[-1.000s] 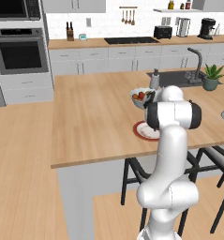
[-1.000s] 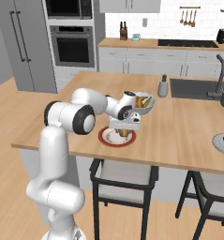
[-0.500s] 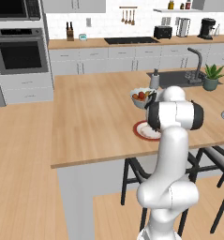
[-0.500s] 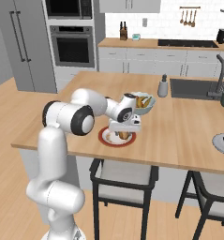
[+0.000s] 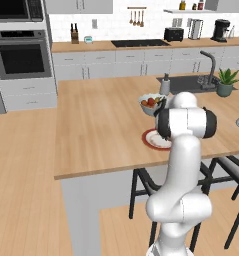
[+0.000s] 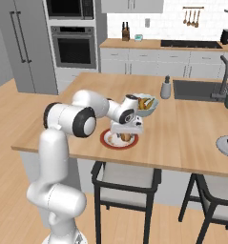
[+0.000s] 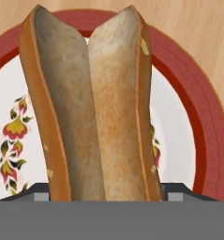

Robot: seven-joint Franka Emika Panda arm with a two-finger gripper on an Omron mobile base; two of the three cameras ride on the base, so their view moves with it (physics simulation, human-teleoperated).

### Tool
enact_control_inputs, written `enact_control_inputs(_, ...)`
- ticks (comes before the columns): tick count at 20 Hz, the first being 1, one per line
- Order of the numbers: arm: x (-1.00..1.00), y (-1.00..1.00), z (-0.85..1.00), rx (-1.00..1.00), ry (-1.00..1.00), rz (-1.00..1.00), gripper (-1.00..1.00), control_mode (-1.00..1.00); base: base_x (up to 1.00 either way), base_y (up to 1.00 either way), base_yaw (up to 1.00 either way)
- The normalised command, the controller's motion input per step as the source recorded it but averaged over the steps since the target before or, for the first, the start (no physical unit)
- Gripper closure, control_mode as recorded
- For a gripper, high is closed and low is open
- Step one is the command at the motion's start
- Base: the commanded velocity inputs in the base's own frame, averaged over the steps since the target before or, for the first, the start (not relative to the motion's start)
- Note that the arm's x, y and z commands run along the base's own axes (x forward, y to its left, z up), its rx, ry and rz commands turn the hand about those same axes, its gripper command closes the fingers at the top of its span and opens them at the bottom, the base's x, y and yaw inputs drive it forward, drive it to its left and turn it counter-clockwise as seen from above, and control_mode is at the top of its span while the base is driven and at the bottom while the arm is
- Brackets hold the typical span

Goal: Place one bun and one sausage from the bowl on each plate.

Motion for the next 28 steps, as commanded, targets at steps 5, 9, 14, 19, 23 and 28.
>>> enact_control_inputs(5, 0.0, 0.05, 0.25, -0.02, 0.0, 0.0, -1.0, -1.0, 0.0, 0.0, 0.0)
enact_control_inputs(9, -0.27, 0.0, 0.49, 0.0, -0.01, 0.0, -1.0, -1.0, 0.0, 0.0, 0.0)
enact_control_inputs(14, -0.98, 0.11, 0.95, 0.0, -0.13, 0.0, -1.0, -1.0, 0.0, 0.0, 0.0)
enact_control_inputs(19, -1.0, 0.61, 0.74, 0.0, -0.07, 0.0, -1.0, -1.0, 0.0, 0.0, 0.0)
enact_control_inputs(23, -1.0, 0.99, 0.47, 0.0, 0.0, -0.07, -1.0, -1.0, 0.0, 0.0, 0.0)
enact_control_inputs(28, -1.0, 0.78, 0.48, 0.03, 0.0, -0.1, -1.0, -1.0, 0.0, 0.0, 0.0)
